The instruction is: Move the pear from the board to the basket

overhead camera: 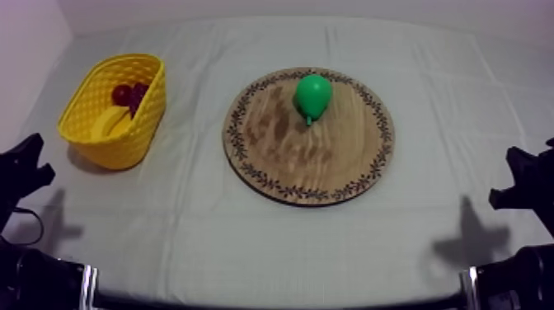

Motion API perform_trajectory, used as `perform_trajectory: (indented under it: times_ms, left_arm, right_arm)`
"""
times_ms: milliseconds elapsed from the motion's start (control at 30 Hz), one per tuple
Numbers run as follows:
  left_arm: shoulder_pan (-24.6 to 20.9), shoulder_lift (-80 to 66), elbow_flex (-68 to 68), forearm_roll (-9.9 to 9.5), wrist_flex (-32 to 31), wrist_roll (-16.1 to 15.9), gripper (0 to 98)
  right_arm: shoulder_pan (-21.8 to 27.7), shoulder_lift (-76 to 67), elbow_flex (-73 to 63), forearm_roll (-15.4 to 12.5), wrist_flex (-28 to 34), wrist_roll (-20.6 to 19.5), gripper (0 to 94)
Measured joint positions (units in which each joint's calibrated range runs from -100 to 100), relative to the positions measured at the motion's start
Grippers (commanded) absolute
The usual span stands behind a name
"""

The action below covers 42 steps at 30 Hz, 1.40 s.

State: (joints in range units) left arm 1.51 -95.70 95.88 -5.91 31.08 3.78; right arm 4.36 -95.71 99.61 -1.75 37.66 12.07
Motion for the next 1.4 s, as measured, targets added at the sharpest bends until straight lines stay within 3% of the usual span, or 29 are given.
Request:
perform_trajectory:
  times_ms: [133,500,1400]
  left_arm:
    - [0.45,4.36,-4.21,-0.23,-0.2,0.62,0.1]
    - [3.58,19.95,-20.38,-3.44,1.29,3.32,0.1]
    - [17.68,53.94,-57.39,-3.58,3.89,5.11,0.1]
  right_arm:
    - [0.0,0.0,0.0,0.0,0.0,0.0,0.3]
    - [0.0,0.0,0.0,0.0,0.0,0.0,0.3]
    - [0.0,0.0,0.0,0.0,0.0,0.0,0.3]
